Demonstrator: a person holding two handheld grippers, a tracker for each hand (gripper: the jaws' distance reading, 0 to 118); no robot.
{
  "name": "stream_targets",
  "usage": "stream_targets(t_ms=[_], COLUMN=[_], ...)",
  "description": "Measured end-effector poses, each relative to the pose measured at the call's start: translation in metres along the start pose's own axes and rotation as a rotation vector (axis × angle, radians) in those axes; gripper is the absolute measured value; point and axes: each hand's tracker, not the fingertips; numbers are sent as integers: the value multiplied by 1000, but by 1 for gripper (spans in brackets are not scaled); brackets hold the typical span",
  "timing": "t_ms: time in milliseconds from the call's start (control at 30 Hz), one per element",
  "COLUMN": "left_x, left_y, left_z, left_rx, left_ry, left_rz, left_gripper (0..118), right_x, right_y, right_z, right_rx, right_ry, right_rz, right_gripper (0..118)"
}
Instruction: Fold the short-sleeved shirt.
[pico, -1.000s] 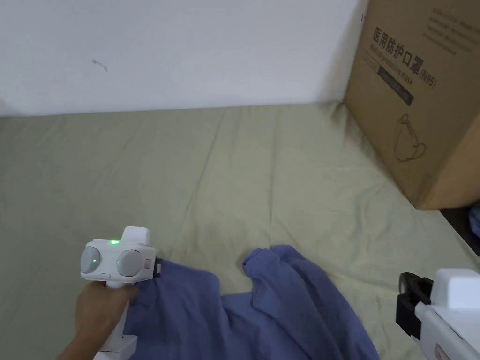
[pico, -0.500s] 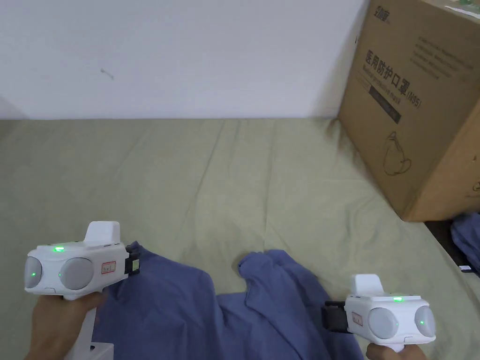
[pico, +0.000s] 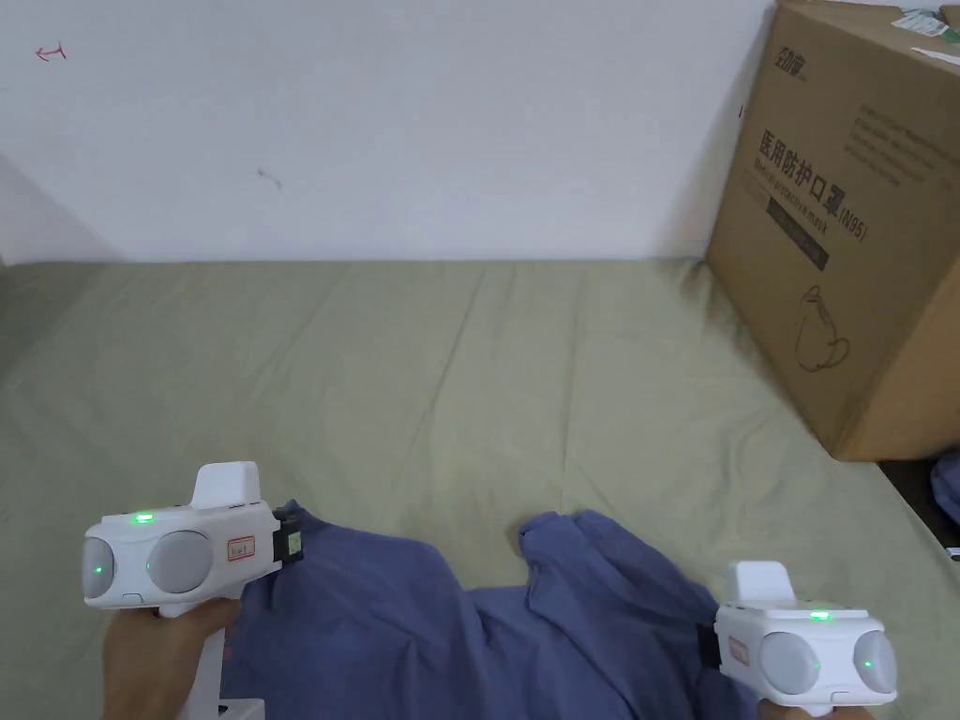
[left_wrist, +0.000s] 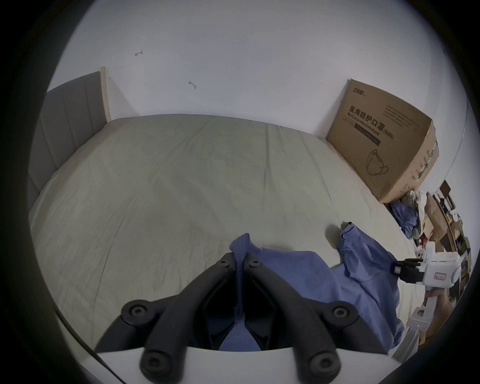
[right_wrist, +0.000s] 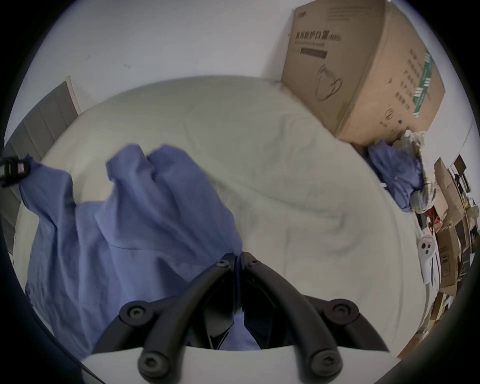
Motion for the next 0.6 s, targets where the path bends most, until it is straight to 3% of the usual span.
stream_targets(t_ms=[333, 467, 600], left_x=[-22, -30, -34], left_y=[6, 26, 56], left_z=[84, 124, 165], left_rx=[111, 182, 269], left_ry=[33, 59, 81], left_rz=[68, 53, 43], left_gripper=[3, 3, 3], right_x=[44, 52, 53], right_y=[31, 59, 92], right_z=[122, 170, 217], right_rx=[319, 435, 549], right_ry=[-21, -40, -18], right_rz=[39, 81, 75], right_gripper=[1, 1, 1])
